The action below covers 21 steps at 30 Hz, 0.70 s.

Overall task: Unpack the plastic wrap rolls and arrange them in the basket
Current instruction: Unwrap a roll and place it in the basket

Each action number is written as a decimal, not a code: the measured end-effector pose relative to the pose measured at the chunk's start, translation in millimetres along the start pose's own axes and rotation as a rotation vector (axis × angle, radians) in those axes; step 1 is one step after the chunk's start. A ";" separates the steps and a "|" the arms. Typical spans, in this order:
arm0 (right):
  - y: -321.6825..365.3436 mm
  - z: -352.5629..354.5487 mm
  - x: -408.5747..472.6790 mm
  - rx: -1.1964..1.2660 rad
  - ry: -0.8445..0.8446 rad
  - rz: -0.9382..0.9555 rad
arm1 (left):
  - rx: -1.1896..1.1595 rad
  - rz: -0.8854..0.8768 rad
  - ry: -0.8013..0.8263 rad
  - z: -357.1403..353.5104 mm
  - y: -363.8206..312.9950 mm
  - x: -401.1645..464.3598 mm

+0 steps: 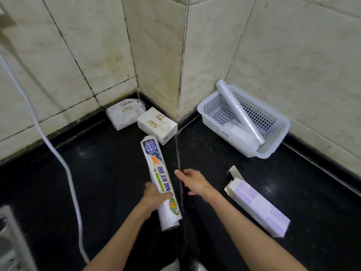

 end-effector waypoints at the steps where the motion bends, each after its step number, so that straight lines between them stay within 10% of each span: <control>1: -9.0 -3.8 -2.3 0.053 0.036 -0.070 | 0.033 -0.016 0.020 -7.6 1.2 -3.6; 9: -43.5 -11.1 -10.1 0.385 0.100 -0.114 | -0.278 -0.001 0.303 -38.7 3.0 -20.9; 21: -54.9 27.0 -8.2 0.247 -0.005 -0.114 | -0.218 0.138 0.116 -35.3 8.8 0.0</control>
Point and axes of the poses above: each hand's wrist, its own x-axis towards the middle knuckle, its own z-axis out of the back of the hand, y = z × x, the point moved 6 cm from there along x, towards the middle knuckle, and after that the axes turned 5 degrees about x, right-handed, at the moved point
